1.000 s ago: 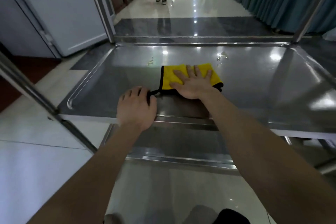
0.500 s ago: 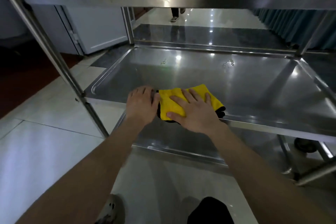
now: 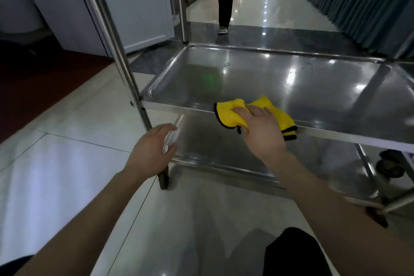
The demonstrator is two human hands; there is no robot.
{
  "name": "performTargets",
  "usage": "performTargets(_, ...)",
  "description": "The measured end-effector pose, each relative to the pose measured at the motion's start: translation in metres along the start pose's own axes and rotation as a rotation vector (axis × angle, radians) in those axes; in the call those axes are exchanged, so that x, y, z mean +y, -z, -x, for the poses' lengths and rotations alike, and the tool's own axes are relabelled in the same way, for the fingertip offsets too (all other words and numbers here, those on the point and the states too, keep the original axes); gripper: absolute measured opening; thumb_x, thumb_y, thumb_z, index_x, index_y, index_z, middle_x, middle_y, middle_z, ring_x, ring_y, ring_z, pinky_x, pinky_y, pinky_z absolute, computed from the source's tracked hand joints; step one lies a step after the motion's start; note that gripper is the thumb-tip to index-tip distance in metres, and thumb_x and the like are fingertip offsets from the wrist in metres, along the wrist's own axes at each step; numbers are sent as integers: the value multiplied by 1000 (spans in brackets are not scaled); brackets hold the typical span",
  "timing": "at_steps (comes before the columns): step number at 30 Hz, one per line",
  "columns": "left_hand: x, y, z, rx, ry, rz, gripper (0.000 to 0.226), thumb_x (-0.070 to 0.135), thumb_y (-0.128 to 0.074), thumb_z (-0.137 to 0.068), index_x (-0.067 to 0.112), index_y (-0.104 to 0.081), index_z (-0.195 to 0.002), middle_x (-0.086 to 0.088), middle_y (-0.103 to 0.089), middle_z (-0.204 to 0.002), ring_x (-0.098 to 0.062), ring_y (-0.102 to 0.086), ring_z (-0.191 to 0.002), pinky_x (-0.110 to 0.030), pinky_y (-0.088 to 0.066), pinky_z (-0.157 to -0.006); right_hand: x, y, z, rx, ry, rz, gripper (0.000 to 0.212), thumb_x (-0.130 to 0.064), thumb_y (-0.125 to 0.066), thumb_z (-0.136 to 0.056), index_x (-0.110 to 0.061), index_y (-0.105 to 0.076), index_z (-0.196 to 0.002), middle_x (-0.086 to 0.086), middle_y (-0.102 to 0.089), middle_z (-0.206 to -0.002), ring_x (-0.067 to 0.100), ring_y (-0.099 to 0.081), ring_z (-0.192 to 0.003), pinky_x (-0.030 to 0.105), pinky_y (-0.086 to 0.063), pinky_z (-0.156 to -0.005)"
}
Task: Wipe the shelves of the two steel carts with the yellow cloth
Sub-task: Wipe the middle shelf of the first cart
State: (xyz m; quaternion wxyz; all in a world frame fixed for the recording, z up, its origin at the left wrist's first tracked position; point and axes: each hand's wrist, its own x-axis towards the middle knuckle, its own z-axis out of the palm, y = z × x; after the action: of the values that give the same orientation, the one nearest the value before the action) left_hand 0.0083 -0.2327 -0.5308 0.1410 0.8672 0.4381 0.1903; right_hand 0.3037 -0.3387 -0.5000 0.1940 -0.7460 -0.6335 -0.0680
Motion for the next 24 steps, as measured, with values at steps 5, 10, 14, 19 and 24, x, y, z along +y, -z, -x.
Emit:
performTargets(5,-62,18,19,7,72,81,47,25,-71,-100,24,-60,-146,3,-62,-150,-22,-61,-133,-35,-48,-109,-102,-20,-19,141,176,-61,62,12,-69,-81,-12,-70,-138,23,-68,-127,49,-66,-107,57,-55,-95)
performTargets(10,-83,86,16,-30,174,107,46,27,-69,-103,25,-59,-148,5,-60,-151,-20,-60,-134,-40,-51,-107,-183,-2,-44,-30,122,-114,67,9,-68,-81,-17,-67,-143,20,-66,-127,46,-64,-105,54,-55,-90)
performTargets(14,-67,166,9,-77,229,141,46,25,-69,-103,23,-59,-148,2,-60,-150,-20,-61,-131,-39,-50,-104,-222,50,-55,-155,43,-209,66,5,-68,-84,-19,-65,-145,18,-65,-130,44,-63,-108,51,-55,-86)
performTargets(19,-19,274,5,-126,254,150,45,24,-67,-104,23,-59,-148,3,-59,-149,-19,-60,-129,-38,-51,-100,-255,144,-65,-223,-65,-238,64,2,-67,-88,-24,-63,-147,12,-65,-126,39,-63,-104,46,-53,-81)
performTargets(24,35,379,8,-164,266,143,45,24,-67,-104,23,-59,-148,2,-58,-150,-20,-61,-128,-38,-50,-102,-282,248,-72,-255,-98,-302,59,0,-70,-87,-18,-64,-143,16,-67,-121,41,-65,-99,47,-54,-83)
